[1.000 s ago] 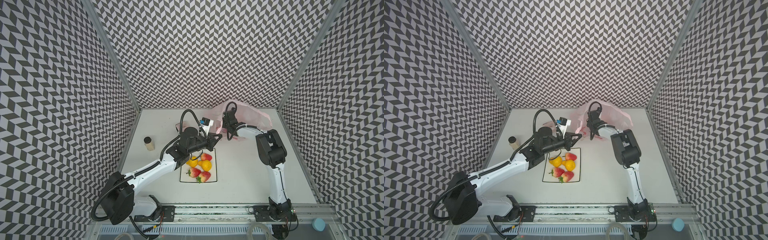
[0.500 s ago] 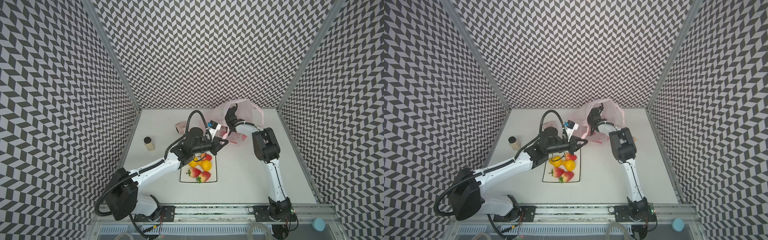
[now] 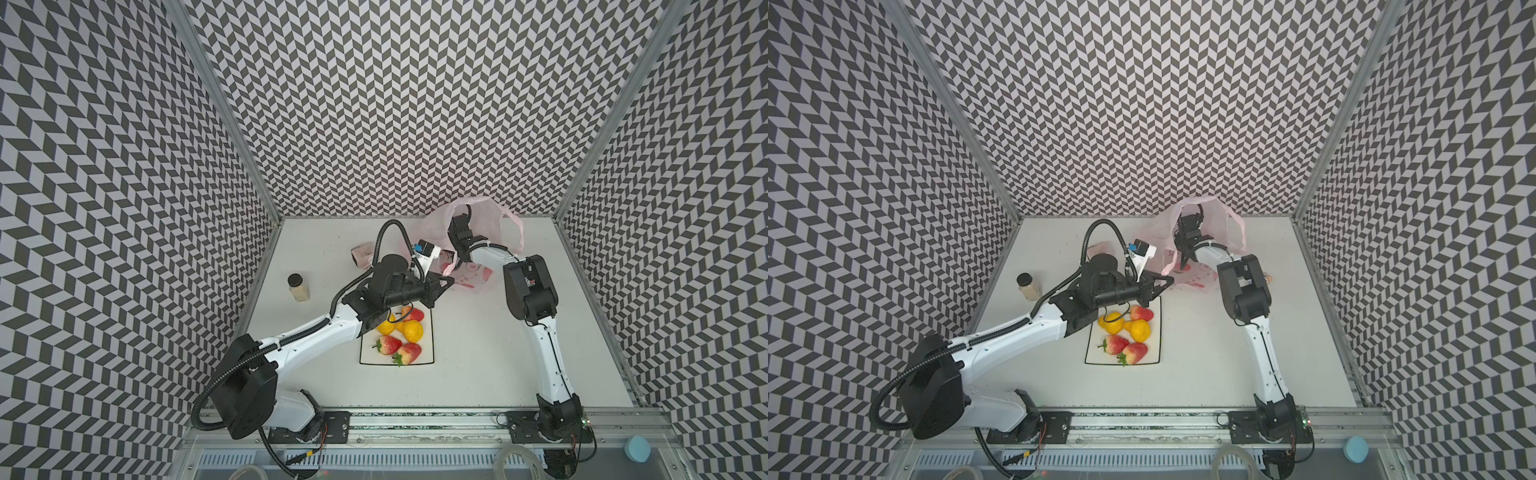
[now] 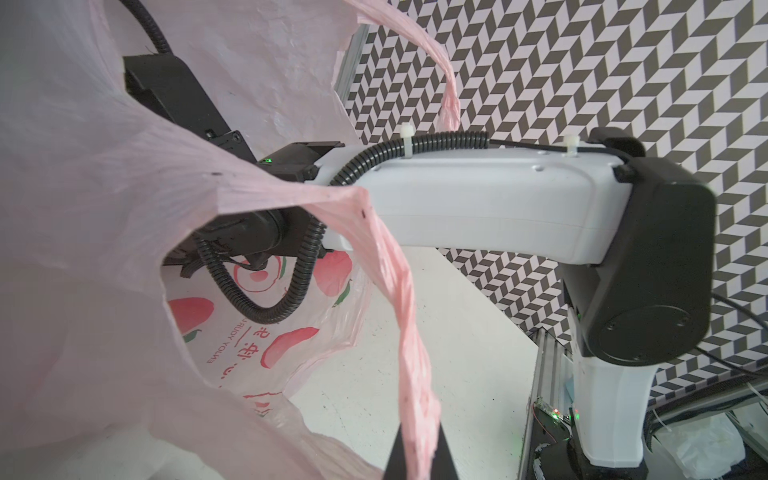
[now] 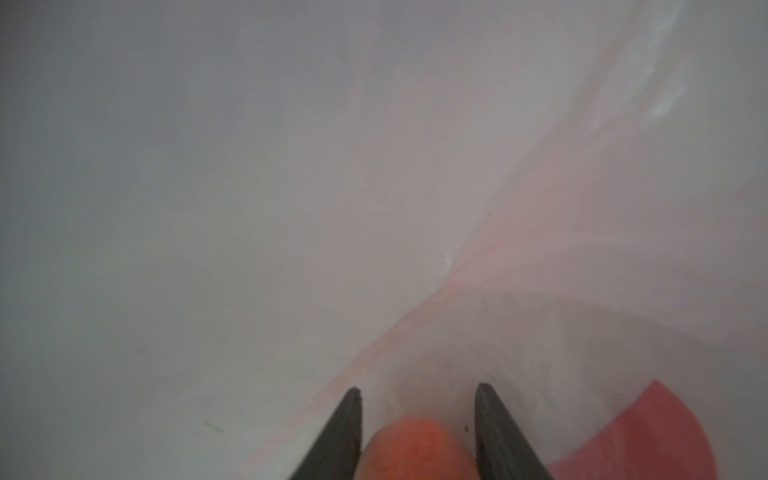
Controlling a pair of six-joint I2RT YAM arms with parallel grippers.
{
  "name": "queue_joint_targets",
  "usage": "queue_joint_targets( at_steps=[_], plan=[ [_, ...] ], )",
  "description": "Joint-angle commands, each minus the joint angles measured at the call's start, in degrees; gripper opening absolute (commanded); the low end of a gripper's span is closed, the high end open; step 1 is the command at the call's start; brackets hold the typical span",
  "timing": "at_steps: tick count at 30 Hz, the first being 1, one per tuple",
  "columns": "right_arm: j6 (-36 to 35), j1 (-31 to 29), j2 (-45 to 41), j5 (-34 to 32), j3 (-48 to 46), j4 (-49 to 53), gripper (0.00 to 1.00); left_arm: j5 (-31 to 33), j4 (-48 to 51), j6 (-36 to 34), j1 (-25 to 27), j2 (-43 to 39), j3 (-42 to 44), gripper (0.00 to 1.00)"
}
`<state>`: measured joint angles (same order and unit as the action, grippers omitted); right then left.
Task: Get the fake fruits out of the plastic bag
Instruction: 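Lift the peach out toward the mat while the left gripper releases the bag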
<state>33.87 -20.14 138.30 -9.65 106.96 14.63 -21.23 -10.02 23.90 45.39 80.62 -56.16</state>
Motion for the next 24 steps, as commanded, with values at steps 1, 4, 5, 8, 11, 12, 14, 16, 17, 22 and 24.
queue_joint_targets(
  at_steps=[1, 4, 5, 8, 11, 12, 14, 16, 17, 22, 24],
  plan=[
    [-1.7, -0.3, -0.4, -0.4, 0.4, 3.6, 0.29, 3.6, 1.6, 0.4, 0.1, 0.4, -1.6, 0.0],
    [-1.4, -0.1, -1.8, 1.0, -0.1, 2.9, 0.21, 6.4, 1.8, 1.2, -0.2, 0.2, -0.8, 0.0],
    [-1.6, 0.0, -2.5, 2.2, -0.1, 2.6, 0.2, 7.3, 1.3, 1.8, -0.3, 0.0, -0.3, 0.0],
    [-2.8, 0.3, -5.2, 5.6, -1.4, 1.4, 0.19, 9.2, -0.4, 3.3, -1.2, 0.0, 1.1, 0.0],
    [-3.9, 0.5, -9.3, 9.8, -5.2, -0.6, 0.19, 10.7, -2.3, 4.2, -2.1, 0.6, 1.8, 0.0],
    [-4.5, 0.6, -11.0, 11.8, -7.1, -1.4, 0.19, 10.9, -2.8, 4.5, -2.4, 1.0, 1.8, 0.0],
    [-5.6, 0.8, -14.6, 16.0, -11.6, -3.4, 0.19, 11.3, -3.6, 4.4, -2.9, 1.7, 1.5, 0.0],
    [-7.2, 1.0, -18.2, 19.2, -15.9, -4.8, 0.19, 11.5, -4.9, 4.2, -3.4, 2.7, 1.4, 0.0],
    [-8.2, 1.1, -19.5, 19.9, -17.4, -4.7, 0.19, 11.5, -5.1, 4.2, -3.8, 3.0, 1.2, 0.0],
    [-16.7, 1.4, -26.1, 25.1, -21.7, 1.5, 0.19, 10.5, -5.9, 3.8, -5.0, 5.3, 0.3, 0.0],
    [-19.2, 1.7, -28.7, 27.0, -23.8, 4.4, 0.19, 10.1, -6.3, 3.7, -5.0, 6.1, 0.1, 0.0]
  ],
)
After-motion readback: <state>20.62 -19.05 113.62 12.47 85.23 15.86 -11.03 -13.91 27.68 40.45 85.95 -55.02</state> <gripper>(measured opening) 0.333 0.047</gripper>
